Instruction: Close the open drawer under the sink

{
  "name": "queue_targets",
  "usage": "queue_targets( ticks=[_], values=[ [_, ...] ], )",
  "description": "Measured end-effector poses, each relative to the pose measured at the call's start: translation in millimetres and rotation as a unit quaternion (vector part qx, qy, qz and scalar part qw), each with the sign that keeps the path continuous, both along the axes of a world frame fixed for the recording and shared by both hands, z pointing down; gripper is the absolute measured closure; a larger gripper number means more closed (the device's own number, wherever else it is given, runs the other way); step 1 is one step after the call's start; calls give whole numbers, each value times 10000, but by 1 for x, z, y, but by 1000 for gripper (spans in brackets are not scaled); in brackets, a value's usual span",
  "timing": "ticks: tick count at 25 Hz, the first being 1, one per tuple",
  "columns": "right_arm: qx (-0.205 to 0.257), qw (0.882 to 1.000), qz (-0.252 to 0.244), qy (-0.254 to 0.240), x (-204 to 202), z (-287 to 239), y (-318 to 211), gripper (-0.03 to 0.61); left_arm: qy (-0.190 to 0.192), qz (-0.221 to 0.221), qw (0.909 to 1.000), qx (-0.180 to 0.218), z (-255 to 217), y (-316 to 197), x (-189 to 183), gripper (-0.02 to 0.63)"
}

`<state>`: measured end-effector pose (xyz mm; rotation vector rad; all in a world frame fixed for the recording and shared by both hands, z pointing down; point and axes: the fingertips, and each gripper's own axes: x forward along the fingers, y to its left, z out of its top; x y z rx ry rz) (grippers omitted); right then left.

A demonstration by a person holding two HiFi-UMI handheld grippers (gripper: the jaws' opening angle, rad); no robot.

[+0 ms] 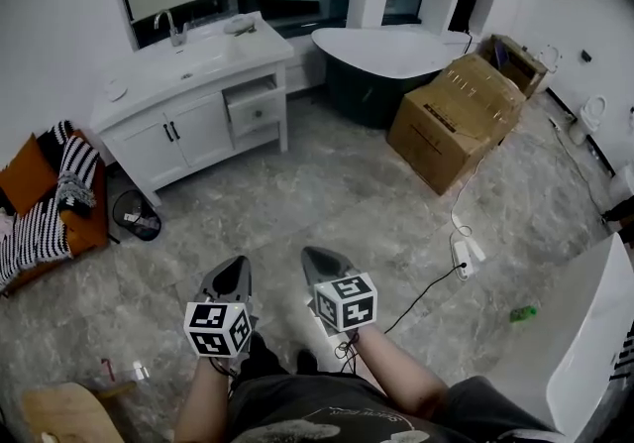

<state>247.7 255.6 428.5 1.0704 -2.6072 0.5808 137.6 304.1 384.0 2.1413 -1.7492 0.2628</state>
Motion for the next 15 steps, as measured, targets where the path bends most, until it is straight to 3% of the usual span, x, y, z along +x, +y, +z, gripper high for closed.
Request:
queue_targets(
  ticks=[6, 15],
  values=[
    [-78, 9989, -89, -443, -3, 0, 5, 552, 54, -181, 9998, 34, 3, 11, -5, 599],
    [-225, 9994, -70, -235, -21, 22, -10, 551, 78, -342, 9994, -67, 17, -5, -38, 599]
  ],
)
